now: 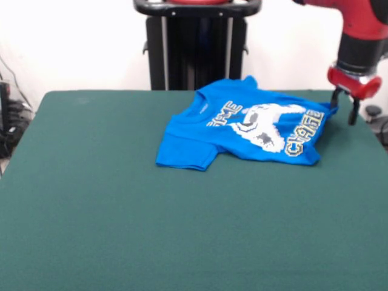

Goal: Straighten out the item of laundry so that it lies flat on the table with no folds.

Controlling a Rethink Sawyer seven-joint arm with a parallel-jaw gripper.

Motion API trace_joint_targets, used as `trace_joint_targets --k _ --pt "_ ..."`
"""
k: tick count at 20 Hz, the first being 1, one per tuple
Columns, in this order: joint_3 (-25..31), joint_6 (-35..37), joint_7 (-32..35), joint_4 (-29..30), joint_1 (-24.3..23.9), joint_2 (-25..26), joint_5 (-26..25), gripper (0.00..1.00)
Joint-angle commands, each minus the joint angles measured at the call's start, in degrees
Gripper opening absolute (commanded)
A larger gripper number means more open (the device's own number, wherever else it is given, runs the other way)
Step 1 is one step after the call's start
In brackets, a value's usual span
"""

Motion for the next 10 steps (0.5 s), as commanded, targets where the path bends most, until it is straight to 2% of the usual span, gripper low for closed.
trace_joint_targets --k 1,5,10 --pt "1.31 5.02 13.82 -4.21 -0.10 0.10 4.18 1.00" --pt "-3.79 13.37 14.36 -2.28 1.34 -6.06 1.77 1.00" --pt "-9.47 22.48 15.70 -2.99 2.53 -11.06 -3.35 1.00"
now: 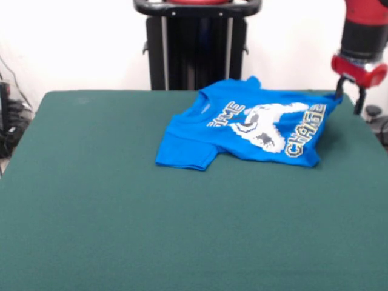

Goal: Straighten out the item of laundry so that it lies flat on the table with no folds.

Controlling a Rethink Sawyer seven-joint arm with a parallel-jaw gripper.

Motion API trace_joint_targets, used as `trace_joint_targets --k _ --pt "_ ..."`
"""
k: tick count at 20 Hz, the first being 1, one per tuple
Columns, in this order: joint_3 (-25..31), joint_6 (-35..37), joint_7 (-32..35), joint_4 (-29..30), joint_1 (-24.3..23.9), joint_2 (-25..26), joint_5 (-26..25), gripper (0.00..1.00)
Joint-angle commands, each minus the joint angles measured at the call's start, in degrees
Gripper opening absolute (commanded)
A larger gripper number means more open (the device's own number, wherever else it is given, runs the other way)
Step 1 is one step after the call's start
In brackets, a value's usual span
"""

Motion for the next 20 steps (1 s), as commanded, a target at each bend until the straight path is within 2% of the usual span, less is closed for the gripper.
trace_joint_targets --k 1,6,11,17,20 --pt "-5.17 14.04 15.20 -2.15 1.24 -6.94 -2.46 1.00" --pt "-6.15 17.37 14.27 -2.95 0.13 -9.84 -4.25 1.00" --pt "-5.23 15.29 12.40 -3.17 -0.94 -8.69 -3.72 1.00" --pt "-10.47 18.33 13.83 -6.81 1.04 -6.05 -7.30 1.00" --pt "-15.70 19.44 15.10 -10.01 3.78 -2.10 -9.34 1.00"
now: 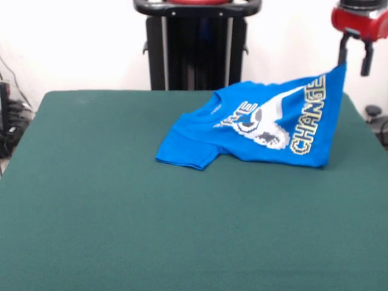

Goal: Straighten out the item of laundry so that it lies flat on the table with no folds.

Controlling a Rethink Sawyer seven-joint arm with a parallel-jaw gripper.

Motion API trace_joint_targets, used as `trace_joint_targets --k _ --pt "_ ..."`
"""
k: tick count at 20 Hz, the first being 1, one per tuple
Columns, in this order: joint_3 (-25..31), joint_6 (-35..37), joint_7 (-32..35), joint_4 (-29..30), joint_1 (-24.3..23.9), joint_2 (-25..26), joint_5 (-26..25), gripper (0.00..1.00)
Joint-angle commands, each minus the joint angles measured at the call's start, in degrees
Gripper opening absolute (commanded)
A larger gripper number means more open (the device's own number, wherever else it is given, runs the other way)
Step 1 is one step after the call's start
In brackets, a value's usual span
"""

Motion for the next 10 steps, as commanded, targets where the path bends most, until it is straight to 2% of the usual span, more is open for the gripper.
trace_joint_targets --k 1,4,8,10 --pt "-7.89 8.44 15.57 -8.22 4.35 8.12 -4.68 1.00" --pt "-11.33 10.06 17.02 -9.16 6.44 10.15 -5.94 1.00" --pt "-9.61 6.32 15.17 -6.78 5.44 10.73 -5.04 1.00" --pt "-9.76 6.61 15.09 -6.76 5.67 10.72 -4.92 1.00"
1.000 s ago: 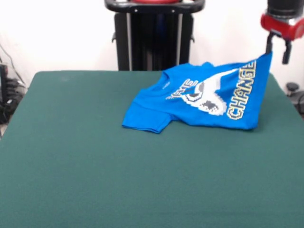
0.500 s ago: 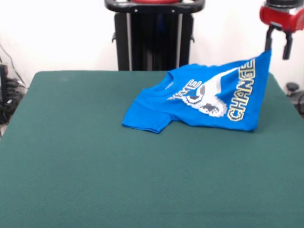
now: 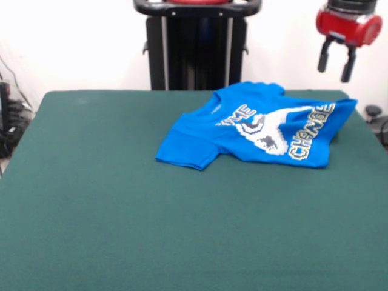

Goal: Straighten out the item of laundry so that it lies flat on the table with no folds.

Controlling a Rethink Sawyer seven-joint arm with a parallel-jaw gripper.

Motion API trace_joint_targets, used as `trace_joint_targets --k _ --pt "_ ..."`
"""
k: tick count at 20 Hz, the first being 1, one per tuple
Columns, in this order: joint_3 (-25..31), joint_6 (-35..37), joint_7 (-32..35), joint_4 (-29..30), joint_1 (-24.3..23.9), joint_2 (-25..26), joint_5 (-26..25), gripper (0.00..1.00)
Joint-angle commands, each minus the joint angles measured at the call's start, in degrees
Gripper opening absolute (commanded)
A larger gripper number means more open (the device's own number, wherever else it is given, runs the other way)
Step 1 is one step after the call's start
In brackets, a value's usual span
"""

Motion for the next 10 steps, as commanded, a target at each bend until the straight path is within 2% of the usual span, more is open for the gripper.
trace_joint_targets --k 1,4,10 --pt "-0.37 3.76 14.53 -0.90 0.68 5.41 -0.57 1.00" --pt "2.77 1.76 13.01 0.26 -1.13 4.44 0.78 1.00" --pt "0.73 3.80 14.14 -2.33 -0.29 5.44 0.12 1.00"
